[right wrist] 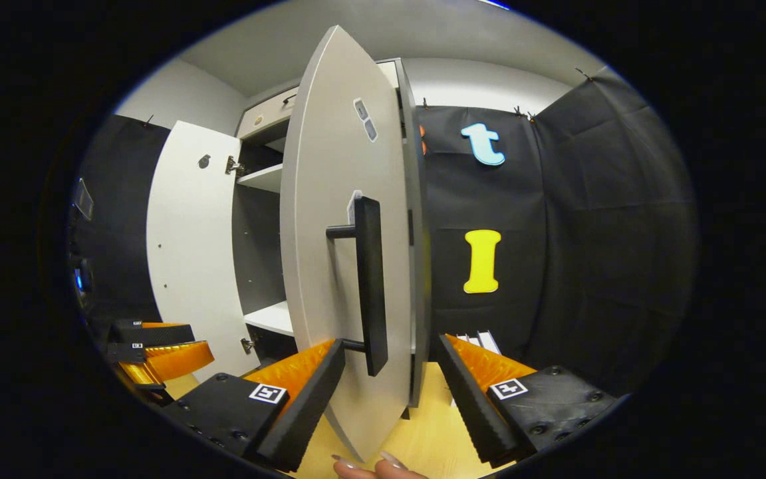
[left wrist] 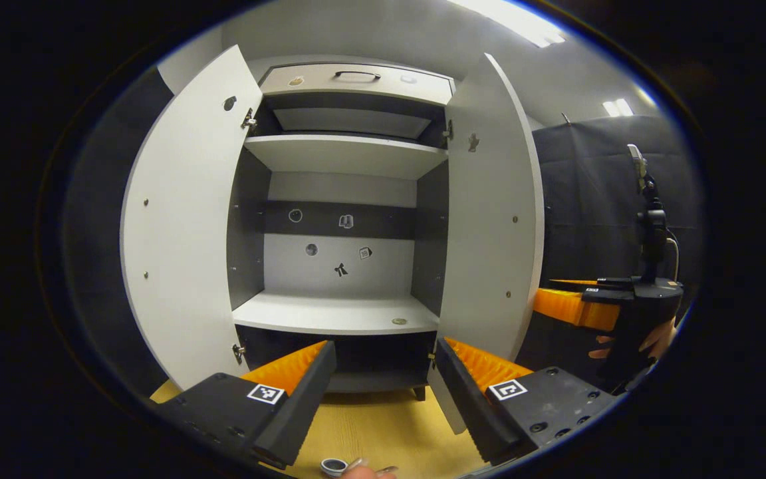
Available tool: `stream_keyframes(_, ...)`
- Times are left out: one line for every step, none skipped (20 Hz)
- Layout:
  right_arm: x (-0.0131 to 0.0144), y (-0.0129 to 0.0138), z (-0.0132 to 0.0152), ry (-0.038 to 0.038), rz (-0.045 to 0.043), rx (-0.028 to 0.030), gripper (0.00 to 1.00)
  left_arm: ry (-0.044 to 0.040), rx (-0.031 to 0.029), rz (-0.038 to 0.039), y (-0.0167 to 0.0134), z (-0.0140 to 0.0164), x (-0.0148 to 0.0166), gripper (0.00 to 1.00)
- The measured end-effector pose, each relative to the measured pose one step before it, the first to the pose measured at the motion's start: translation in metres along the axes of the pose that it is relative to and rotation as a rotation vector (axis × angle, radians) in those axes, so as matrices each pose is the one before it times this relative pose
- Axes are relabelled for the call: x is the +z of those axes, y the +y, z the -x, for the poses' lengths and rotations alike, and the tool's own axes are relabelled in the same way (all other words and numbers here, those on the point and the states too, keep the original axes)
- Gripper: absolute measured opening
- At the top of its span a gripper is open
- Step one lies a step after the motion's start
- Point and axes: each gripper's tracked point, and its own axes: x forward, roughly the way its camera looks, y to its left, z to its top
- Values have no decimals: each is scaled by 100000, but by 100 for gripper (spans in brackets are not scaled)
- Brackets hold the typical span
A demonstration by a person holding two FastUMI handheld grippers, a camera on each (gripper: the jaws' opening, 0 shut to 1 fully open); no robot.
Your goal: Grasp the bottle in the cabinet with the left hand and place it on the coaster, then close the right door with the right hand and the left door with the left hand.
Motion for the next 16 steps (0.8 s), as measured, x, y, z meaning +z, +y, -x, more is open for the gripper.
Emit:
stream_keyframes(-126,964,-363,-256,477,1613,95,-533,872,145,572,329,165,96)
stream_keyframes(-4,868,-632,-86,400,640,95,-14,706,4,684,262,114,96)
stream_keyframes(100,614,-773,-885,229,-488,95,10,706,-235,746,335,-56,96)
stream_keyframes(-51,741,-769,-187,-170,-231,95,66,770,-474,938,335,99,96)
stream_keyframes(-104,1103,-672,115,-1199,414,95,121,772,-542,987,312,-59,96)
stream_keyframes(-283,1003,-722,620,-1418,-58,95,53,411,-472,972,268,69,95)
stream_keyframes(-135,823,-860,-171,-609,-235,95,9,511,-308,1062,111,3,95)
stream_keyframes(-165,1028,-965,-173,744,-445,95,-149,502,-317,1061,268,129,96)
stream_keyframes(-66,1084,-1058,-594,1139,-507,96,-425,872,-493,1245,252,106,96)
stream_keyframes(-28,1051,-1218,-556,901,-854,96,-379,1371,-636,1352,290,222,96)
stream_keyframes(-105,895,-1371,-324,411,-1236,96,-315,1707,-635,1410,265,87,96)
stream_keyframes(-190,804,-1385,-98,-66,-1596,96,-444,2196,-459,1543,303,157,96)
stream_keyframes(-112,588,-1170,-66,-496,-1913,96,-477,2385,-6,1643,278,208,96)
stream_keyframes(-151,457,-1060,-144,-923,-2033,95,-647,2109,413,1508,385,237,95)
stream_keyframes(-107,367,-830,48,-1066,-2112,95,-581,2439,344,1625,309,86,95)
stream_keyframes(-97,204,-763,-304,-908,-2136,95,-114,3206,39,1817,231,9,95)
